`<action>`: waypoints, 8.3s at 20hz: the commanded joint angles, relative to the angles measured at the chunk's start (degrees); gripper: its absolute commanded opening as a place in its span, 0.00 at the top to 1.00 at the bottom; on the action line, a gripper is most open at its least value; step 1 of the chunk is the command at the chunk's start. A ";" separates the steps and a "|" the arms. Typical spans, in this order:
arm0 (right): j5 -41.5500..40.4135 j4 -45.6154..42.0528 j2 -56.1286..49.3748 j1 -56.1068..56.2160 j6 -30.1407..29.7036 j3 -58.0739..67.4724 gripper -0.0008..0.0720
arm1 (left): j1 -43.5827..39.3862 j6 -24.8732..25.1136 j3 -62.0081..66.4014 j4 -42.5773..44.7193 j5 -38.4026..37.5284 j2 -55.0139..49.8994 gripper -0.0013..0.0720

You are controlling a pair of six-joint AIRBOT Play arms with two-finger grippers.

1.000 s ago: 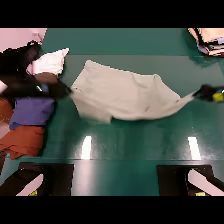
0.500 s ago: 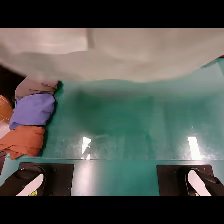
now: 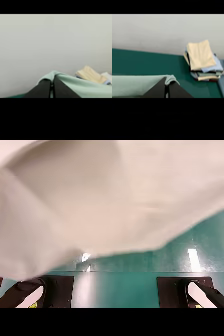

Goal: Fold the shirts.

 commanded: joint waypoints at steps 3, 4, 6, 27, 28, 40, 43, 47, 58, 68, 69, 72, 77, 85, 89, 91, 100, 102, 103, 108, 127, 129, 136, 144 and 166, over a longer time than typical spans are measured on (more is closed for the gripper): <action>11.41 -1.88 -11.61 0.31 0.70 -12.79 0.96 | 0.02 -0.96 -17.14 0.59 -11.37 -10.14 0.95; 12.31 -1.95 -14.73 0.98 0.50 -15.13 0.96 | 0.02 -0.83 -19.17 0.61 -14.64 -13.99 0.95; 11.72 -1.99 -20.52 2.60 -0.59 -19.28 0.96 | 0.02 -0.81 -22.10 0.59 -18.53 -21.62 0.95; 1.42 -1.92 -36.89 7.23 -2.51 -29.70 0.96 | 7.15 8.59 -31.12 -3.69 -16.68 -41.46 0.95; -0.26 -1.81 -35.76 7.63 -2.51 -32.96 0.96 | 7.17 8.55 -33.38 -3.72 -16.24 -41.46 0.95; 2.21 -1.97 -26.45 6.34 -2.49 -45.35 0.47 | 7.17 0.76 -45.05 5.53 -21.64 -28.50 0.30; 2.23 -1.79 -18.78 2.62 -2.49 -52.85 0.47 | 7.15 -0.07 -59.12 4.76 -23.61 -16.39 0.30; 1.03 0.39 -11.30 -1.27 -2.49 -60.76 0.47 | 7.17 -2.54 -78.75 -1.49 -24.17 -0.79 0.30; 0.09 6.16 -5.07 -3.61 -2.49 -64.13 0.47 | 7.15 -1.05 -103.60 -16.59 -11.06 5.62 0.30; 2.16 6.99 -2.16 -3.89 -2.23 -64.19 0.47 | 7.15 1.60 -105.13 -22.82 -0.87 5.62 0.94; 3.34 6.62 -2.16 -4.42 -2.23 -64.19 0.47 | 7.17 3.13 -105.07 -23.87 -1.46 5.62 0.95; 6.38 6.47 -1.09 -8.76 -2.23 -67.56 0.47 | 7.17 5.55 -102.31 -24.39 -6.12 5.62 0.95; 6.14 0.04 3.10 -18.80 -1.86 -83.69 0.46 | 7.17 8.35 -95.78 -24.33 -9.20 5.62 0.95; -2.16 7.17 0.31 -22.03 -1.88 -92.89 0.46 | 7.17 8.57 -95.38 -24.04 -6.78 5.62 0.95; -2.89 8.61 -6.16 -19.52 -1.88 -89.59 0.57 | 7.17 8.55 -95.38 -24.04 -6.38 5.62 0.95; -3.26 8.46 -8.04 -15.91 -1.90 -87.73 0.81 | 7.17 8.72 -95.30 -23.93 -6.45 5.62 0.95; 7.37 -0.33 5.22 -6.08 -1.84 -80.35 0.96 | 7.17 4.42 -87.06 -16.24 -21.03 12.70 0.95; 10.60 -2.14 10.58 -6.32 -0.94 -79.54 0.96 | 7.17 1.33 -87.06 -16.09 -26.84 18.36 0.95; 12.41 -2.84 12.83 -6.84 -0.76 -78.97 0.96 | 7.17 -0.59 -86.90 -16.35 -30.16 21.16 0.95; 13.57 -1.90 15.28 -8.15 -0.74 -71.38 0.96 | 7.17 -0.66 -81.26 -15.23 -23.34 23.76 0.95; 5.57 11.32 -36.94 2.25 -0.20 -36.37 0.45 | 7.17 5.09 -51.01 -12.17 -2.29 -26.40 0.09; 7.10 11.19 -36.92 -0.35 -2.36 -36.41 0.46 | 7.15 5.16 -48.28 -12.26 -7.63 -26.40 0.47; 6.93 11.76 -36.94 -10.23 -6.40 -45.72 0.20 | 1.53 7.08 -48.00 -15.28 -9.05 -26.47 0.95; 0.83 22.56 -37.81 -10.25 -13.92 -55.06 0.38 | -13.44 4.92 -47.98 -15.30 -2.56 -30.88 0.95; 10.25 40.13 -25.97 24.35 -7.39 -22.47 0.96 | -24.92 3.54 -38.12 -24.41 6.10 -51.21 0.95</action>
